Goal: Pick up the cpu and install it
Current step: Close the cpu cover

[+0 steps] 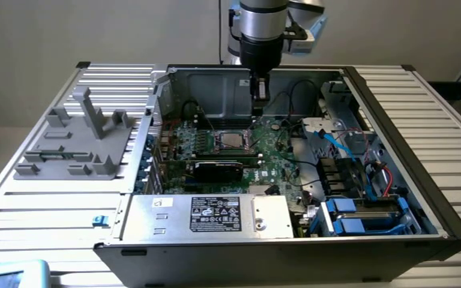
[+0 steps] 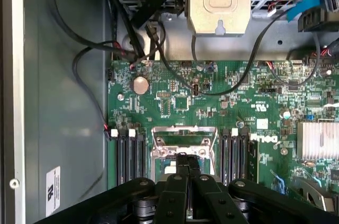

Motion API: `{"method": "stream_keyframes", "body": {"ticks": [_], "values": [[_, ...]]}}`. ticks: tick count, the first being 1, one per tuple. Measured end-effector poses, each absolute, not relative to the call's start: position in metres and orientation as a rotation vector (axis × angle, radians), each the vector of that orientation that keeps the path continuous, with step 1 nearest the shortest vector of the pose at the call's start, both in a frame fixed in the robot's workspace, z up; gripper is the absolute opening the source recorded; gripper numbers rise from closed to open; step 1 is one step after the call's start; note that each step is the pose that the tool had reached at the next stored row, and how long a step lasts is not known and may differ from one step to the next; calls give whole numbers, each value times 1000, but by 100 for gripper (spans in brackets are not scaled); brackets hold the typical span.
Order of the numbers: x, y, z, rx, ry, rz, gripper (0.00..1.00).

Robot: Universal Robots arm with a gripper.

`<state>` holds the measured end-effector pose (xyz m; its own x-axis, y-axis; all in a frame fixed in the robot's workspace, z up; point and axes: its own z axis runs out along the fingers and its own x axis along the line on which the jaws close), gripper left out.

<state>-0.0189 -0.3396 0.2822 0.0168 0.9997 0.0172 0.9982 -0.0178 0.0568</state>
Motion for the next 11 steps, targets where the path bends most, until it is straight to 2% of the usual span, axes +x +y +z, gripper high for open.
{"method": "stream_keyframes", "body": {"ticks": [11], "values": [[17, -340, 280, 2219, 2182, 81, 11]]}}
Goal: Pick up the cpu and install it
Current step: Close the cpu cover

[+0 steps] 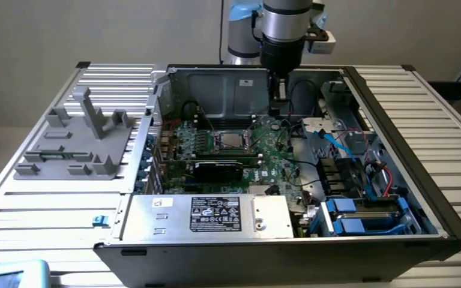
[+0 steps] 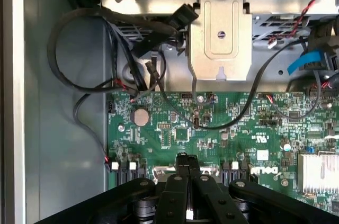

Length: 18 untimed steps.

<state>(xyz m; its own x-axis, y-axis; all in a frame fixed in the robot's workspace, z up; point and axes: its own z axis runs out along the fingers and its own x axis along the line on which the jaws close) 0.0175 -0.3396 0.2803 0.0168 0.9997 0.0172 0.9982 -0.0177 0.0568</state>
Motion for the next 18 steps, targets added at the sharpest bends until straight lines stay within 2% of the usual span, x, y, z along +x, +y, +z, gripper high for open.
{"method": "stream_keyframes", "body": {"ticks": [18], "values": [[30, -340, 249, 2225, 2184, 78, 11]]}}
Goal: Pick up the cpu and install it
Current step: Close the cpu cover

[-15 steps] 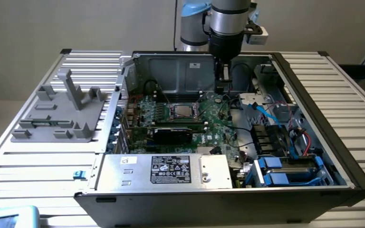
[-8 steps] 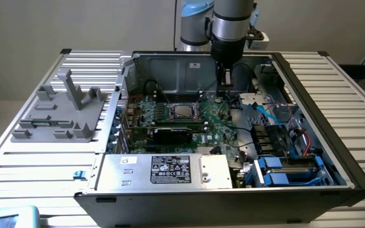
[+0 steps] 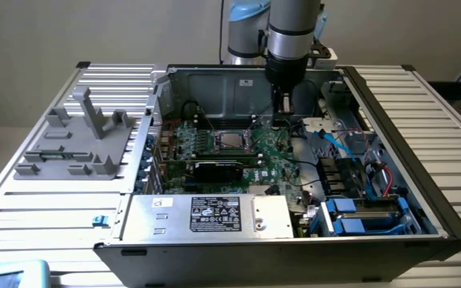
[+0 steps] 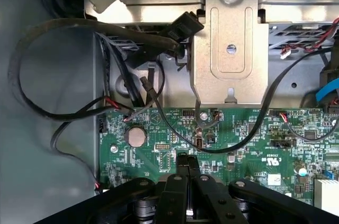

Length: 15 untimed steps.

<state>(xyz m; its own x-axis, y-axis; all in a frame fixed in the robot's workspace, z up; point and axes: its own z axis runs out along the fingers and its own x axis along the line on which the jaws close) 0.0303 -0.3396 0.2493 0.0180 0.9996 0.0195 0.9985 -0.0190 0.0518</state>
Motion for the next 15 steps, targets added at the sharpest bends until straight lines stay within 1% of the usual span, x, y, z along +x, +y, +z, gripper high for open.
{"method": "stream_keyframes", "body": {"ticks": [8, 15], "values": [[6, -340, 247, 2239, 2197, 97, 11], [-22, -340, 248, 2241, 2199, 102, 11]]}}
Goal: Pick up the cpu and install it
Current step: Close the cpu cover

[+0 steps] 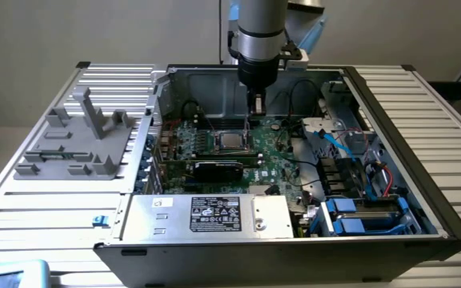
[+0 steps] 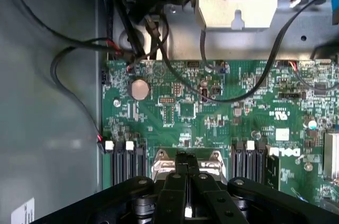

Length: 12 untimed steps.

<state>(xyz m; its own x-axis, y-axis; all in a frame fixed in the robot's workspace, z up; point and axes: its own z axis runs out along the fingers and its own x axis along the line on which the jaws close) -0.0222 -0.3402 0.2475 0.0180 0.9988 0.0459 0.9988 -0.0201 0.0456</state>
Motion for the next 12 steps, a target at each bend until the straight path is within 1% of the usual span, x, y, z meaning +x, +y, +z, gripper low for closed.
{"method": "stream_keyframes", "body": {"ticks": [12], "values": [[-54, -340, 248, 2241, 2199, 102, 11]]}}
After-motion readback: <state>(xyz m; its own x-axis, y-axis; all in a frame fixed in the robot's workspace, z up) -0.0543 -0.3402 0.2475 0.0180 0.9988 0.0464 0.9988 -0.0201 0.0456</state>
